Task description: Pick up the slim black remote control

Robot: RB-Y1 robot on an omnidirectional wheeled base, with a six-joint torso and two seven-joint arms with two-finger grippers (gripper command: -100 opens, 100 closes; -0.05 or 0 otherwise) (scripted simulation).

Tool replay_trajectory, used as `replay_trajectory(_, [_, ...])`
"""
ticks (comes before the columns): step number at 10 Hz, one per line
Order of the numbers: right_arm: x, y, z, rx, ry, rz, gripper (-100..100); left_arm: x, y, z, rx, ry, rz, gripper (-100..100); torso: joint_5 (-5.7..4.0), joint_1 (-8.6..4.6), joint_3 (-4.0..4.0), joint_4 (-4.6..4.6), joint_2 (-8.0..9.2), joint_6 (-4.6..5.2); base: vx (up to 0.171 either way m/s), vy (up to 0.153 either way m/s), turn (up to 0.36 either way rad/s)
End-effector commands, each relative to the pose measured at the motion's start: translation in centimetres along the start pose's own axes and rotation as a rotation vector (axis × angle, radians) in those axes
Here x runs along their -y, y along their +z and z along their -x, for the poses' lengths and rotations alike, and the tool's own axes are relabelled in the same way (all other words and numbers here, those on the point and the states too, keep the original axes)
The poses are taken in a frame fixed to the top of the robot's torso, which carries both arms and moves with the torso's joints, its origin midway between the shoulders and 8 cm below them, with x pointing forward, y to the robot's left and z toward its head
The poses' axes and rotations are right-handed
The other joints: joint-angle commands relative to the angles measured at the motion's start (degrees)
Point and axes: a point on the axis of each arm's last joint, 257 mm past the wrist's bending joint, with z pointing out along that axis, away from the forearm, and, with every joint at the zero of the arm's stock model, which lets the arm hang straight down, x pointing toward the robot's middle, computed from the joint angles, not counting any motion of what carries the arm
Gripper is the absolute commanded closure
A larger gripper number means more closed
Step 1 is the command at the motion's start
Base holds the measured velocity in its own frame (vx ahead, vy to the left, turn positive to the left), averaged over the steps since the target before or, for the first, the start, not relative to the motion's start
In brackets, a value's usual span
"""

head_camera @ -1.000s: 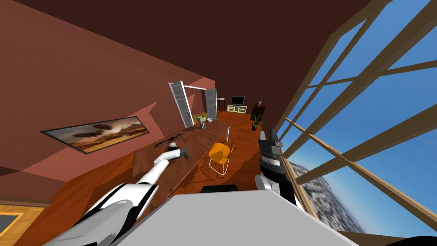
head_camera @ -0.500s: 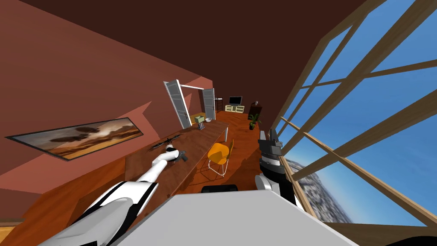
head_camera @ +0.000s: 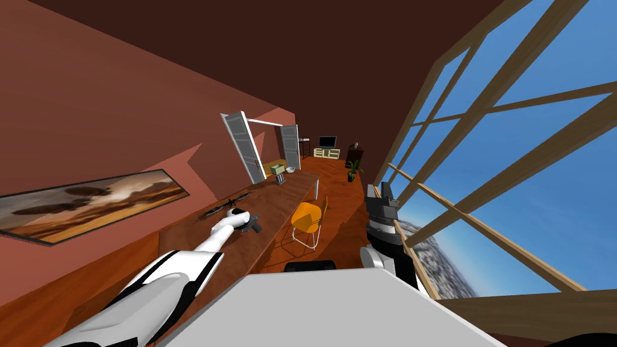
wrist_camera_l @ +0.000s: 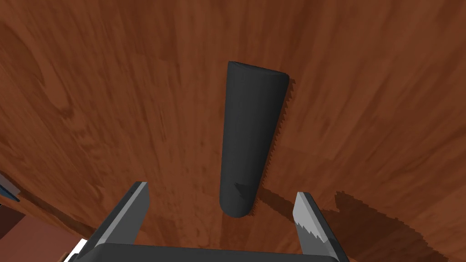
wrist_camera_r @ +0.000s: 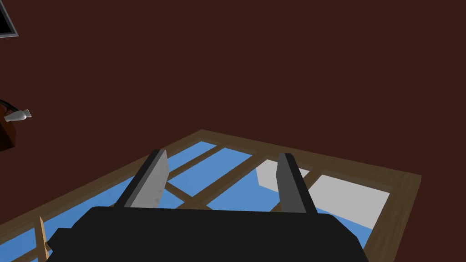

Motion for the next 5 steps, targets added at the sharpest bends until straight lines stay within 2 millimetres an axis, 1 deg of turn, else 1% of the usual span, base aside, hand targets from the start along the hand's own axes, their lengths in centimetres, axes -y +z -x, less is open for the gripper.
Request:
replay_trajectory(1, [0.0,0.0,0.0,0.000,0.000,0.000,0,-1.8,0.0,0.3,-0.014,-0.008,0.047,-100,0.00,0.00,0.00,0.00,0.00,0.00,0.020,0.038,-0.208])
replay_trajectory(2, [0.0,0.0,0.0,0.000,0.000,0.000,0,-3.8,0.1,0.3,-0.030,-0.022,0.097,-100,0.00,0.01,0.00,0.01,-0.02,0.05,0.036,0.058,-0.343])
replay_trajectory(3, [0.0,0.0,0.0,0.000,0.000,0.000,0,-3.8,0.1,0.3,-0.030,-0.022,0.097,-100,0.01,0.08,-0.02,0.00,-0.04,0.03,0.024,0.057,-0.053])
replay_trajectory(4, [0.0,0.0,0.0,0.000,0.000,0.000,0,-5.4,0.0,0.3,-0.043,-0.033,0.135,-100,0.03,0.08,-0.01,-0.01,-0.02,-0.03,0.025,0.040,-0.115])
replay_trajectory(5, [0.0,0.0,0.0,0.000,0.000,0.000,0,-6.5,-0.1,0.3,-0.053,-0.040,0.163,-100,0.01,0.04,-0.01,0.00,-0.02,0.01,0.031,0.056,-0.221])
